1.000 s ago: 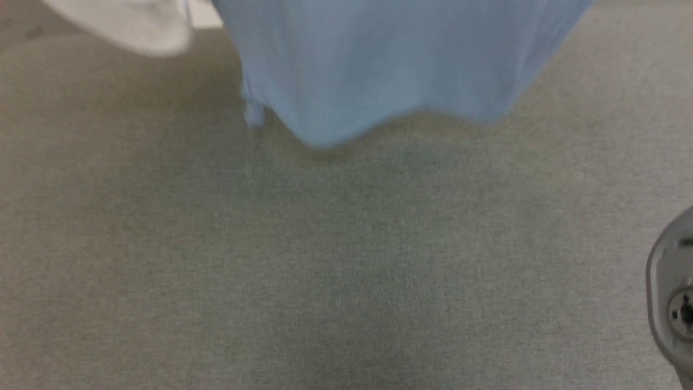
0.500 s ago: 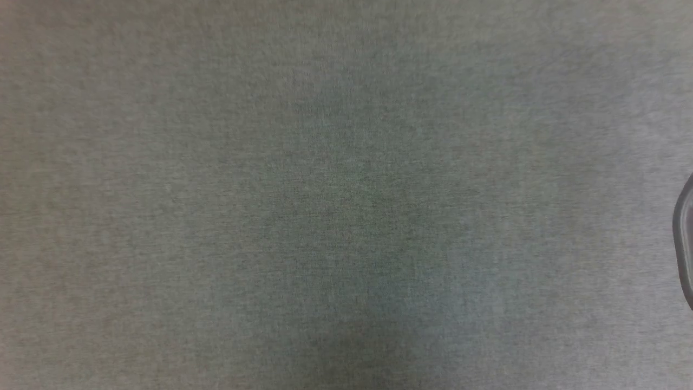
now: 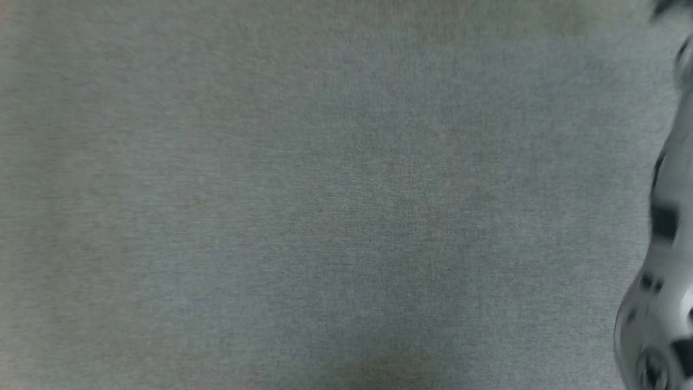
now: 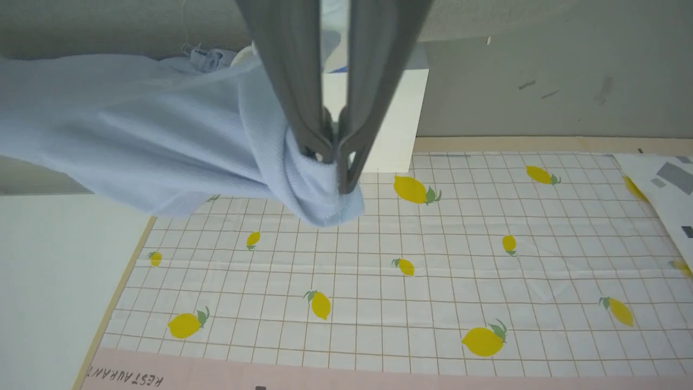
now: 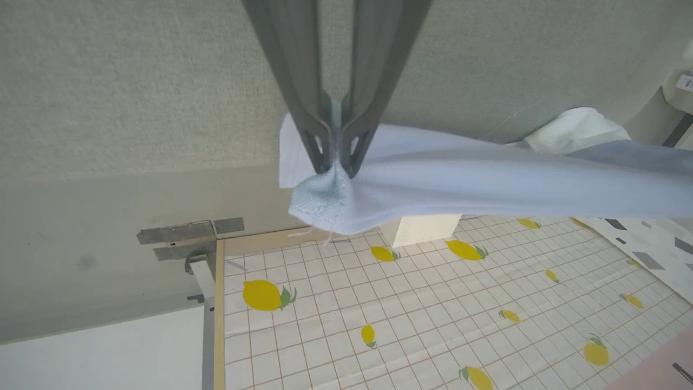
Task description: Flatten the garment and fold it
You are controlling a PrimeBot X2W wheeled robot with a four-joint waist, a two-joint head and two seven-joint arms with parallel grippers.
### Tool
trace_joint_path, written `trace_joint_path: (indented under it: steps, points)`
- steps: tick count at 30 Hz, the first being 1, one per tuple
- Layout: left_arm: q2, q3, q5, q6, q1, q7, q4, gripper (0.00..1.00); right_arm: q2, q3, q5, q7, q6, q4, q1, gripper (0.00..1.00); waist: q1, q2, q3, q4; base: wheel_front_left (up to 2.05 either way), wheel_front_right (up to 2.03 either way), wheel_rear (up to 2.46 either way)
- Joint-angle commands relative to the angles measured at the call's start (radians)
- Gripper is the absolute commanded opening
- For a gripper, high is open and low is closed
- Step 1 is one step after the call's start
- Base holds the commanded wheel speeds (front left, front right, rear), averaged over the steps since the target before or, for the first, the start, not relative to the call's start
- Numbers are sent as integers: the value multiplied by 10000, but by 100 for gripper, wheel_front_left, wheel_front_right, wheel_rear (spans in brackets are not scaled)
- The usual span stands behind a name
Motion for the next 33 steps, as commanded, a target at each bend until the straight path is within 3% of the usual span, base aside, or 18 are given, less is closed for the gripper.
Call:
trace_joint_path:
  steps: [1, 9, 14, 21, 33]
  points:
    - [31, -81, -40, -22, 619, -210, -75, 0, -122, 3, 182, -228, -21, 20, 660, 0, -2, 44, -1343, 457, 0, 0, 0]
    - [-586, -542, -1051, -39, 5059, -646, -727, 0, -316, 855, 1063, -711, -21, -518, 4815, 0, -2, 44, -3613, 843, 0, 0, 0]
    - [-923, -700, -1907, 358, 8173, -648, -1656, 0, -537, 1282, 1808, -895, -21, -982, 7291, 0, -2, 44, -4604, 878, 0, 0, 0]
    - [-752, -671, -2877, 1396, 11632, -526, -3156, 0, -831, 1368, 2266, -1041, -21, -1406, 9533, 0, -2, 44, -5352, 779, 0, 0, 0]
    - [673, -185, -3868, 3681, 15624, -137, -6578, 0, -1062, 993, 2490, -78, -21, -2658, 12108, 0, -2, 44, -5997, 673, 0, 0, 0]
